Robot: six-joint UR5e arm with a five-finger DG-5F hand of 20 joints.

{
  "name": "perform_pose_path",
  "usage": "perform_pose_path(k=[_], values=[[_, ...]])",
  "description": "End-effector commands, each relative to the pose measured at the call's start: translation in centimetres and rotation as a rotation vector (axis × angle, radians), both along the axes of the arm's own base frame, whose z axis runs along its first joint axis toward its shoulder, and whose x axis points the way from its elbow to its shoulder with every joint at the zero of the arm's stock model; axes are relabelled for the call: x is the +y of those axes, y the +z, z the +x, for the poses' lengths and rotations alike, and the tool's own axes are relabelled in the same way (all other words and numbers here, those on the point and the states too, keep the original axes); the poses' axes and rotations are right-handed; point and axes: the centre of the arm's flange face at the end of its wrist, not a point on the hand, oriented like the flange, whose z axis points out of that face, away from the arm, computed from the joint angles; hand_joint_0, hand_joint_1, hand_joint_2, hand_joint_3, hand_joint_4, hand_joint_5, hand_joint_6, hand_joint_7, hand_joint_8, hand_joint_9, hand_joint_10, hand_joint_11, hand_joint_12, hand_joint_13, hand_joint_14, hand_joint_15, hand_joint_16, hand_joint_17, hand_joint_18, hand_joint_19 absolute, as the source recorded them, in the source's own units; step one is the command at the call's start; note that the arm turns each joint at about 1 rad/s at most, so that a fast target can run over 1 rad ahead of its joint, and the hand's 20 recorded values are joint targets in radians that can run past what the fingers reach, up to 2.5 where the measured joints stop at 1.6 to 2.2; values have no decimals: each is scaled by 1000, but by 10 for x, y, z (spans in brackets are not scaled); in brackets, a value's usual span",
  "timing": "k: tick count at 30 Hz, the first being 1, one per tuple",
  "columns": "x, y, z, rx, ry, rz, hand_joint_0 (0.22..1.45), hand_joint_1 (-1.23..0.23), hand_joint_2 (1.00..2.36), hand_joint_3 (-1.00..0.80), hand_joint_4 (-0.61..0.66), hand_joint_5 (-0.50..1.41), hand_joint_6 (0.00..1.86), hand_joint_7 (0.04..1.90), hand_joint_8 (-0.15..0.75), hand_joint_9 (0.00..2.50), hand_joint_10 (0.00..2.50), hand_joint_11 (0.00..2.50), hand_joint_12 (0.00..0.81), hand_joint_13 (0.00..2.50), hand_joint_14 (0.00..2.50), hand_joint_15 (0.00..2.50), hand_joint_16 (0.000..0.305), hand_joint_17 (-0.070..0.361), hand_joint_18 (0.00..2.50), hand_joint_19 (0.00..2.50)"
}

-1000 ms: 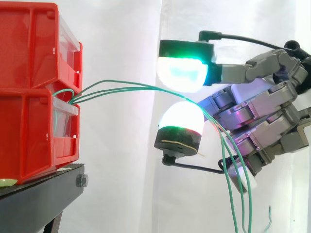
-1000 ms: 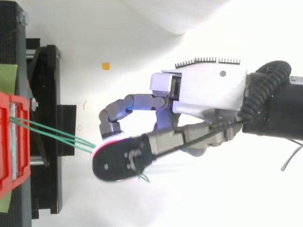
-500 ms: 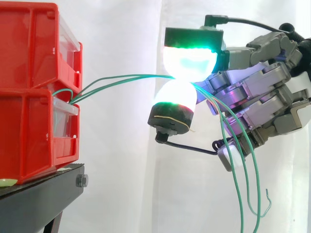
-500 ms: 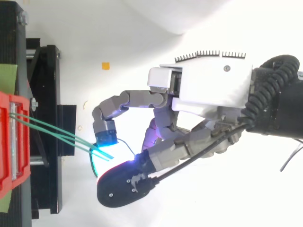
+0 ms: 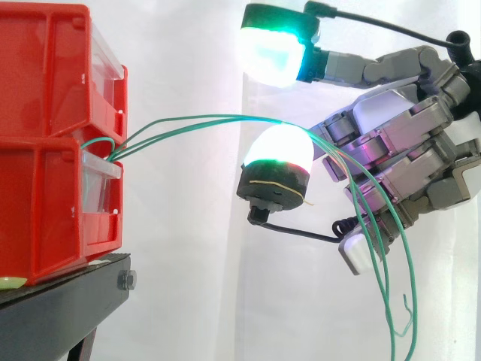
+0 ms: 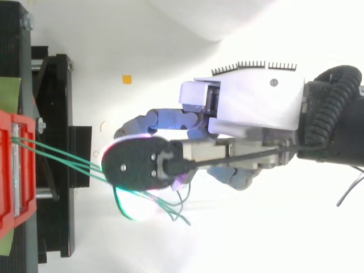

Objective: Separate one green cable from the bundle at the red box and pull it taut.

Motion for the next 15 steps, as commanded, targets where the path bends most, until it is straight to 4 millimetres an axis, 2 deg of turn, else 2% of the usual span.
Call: perform_pose_path(k=[1, 3, 4, 6, 9, 15], values=[[0, 0, 0, 1, 1, -1, 530, -140, 1000, -500, 71, 130, 560, 1255, 145, 2277, 1920, 1454, 262, 1386, 2500, 933, 59, 132, 962, 383], [-1, 0, 0, -1, -1, -1, 617, -360, 1000, -500, 43, 130, 555, 1253, 129, 2253, 1976, 1439, 243, 1361, 2500, 941, 52, 118, 942, 495], [-1, 0, 0, 1, -1, -1, 632, -395, 1000, -500, 42, 132, 550, 1264, 119, 2255, 1976, 1421, 244, 1363, 2500, 949, 52, 118, 945, 502], [-1, 0, 0, -1, -1, -1, 720, -584, 1000, -500, 34, 142, 516, 1341, 104, 2281, 1903, 1436, 238, 1375, 2500, 954, 52, 117, 979, 519], [0, 0, 0, 1, 1, -1, 759, -663, 1006, -443, 33, 147, 500, 1376, 96, 2309, 1832, 1450, 229, 1380, 2500, 940, 52, 116, 961, 474], [-1, 0, 0, -1, -1, -1, 784, -712, 1012, -363, 22, 147, 501, 1379, 103, 2338, 1749, 1495, 232, 1386, 2500, 922, 52, 117, 907, 396]])
